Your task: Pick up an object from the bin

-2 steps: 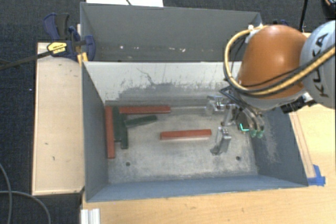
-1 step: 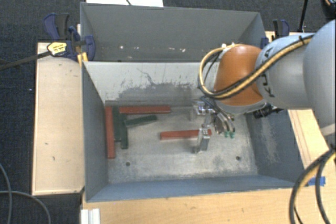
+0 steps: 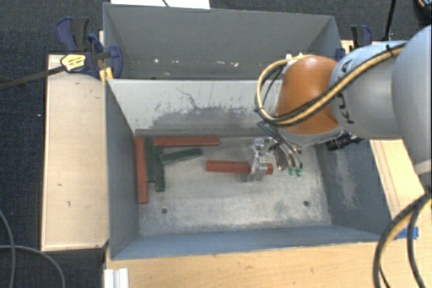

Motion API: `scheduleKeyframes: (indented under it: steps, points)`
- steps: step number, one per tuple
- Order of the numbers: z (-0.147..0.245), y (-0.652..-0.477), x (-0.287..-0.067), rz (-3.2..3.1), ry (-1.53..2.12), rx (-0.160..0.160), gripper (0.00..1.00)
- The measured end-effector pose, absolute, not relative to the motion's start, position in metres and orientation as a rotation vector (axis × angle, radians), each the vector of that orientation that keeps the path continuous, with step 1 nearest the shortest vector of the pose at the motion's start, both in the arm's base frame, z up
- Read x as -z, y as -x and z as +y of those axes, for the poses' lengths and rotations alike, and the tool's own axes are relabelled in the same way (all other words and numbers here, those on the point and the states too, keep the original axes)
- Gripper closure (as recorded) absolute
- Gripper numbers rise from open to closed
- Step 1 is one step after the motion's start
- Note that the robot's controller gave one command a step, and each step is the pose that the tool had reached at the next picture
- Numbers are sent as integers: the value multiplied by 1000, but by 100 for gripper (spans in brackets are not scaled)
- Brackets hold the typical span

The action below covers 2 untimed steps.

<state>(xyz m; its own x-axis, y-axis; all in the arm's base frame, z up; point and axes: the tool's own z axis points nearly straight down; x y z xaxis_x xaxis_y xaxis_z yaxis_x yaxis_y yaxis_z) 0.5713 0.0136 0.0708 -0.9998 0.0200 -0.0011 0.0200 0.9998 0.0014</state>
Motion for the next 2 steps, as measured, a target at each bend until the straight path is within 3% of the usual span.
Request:
scheduleKeyframes:
  steps: [1, 2]
  points:
    - [27, -546, -221, 3131, -64, -3, 100]
    - [83, -506, -184, 3141, 145, -3, 100]
